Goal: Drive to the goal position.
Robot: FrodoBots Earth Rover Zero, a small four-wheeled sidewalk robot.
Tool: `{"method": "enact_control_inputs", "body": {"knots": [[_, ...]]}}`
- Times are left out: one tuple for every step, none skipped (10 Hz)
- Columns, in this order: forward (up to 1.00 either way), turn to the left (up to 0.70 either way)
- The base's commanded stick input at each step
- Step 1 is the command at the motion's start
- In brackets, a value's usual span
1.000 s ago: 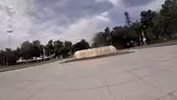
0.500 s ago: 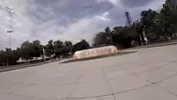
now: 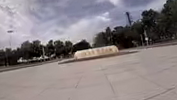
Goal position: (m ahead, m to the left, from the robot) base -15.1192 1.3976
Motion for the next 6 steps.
{"method": "enact_control_inputs", "body": {"knots": [[0.70,0.03],[0.70,0.03],[0.70,0.02],[0.70,0.00],[0.70,0.00],[0.70,0.00]]}}
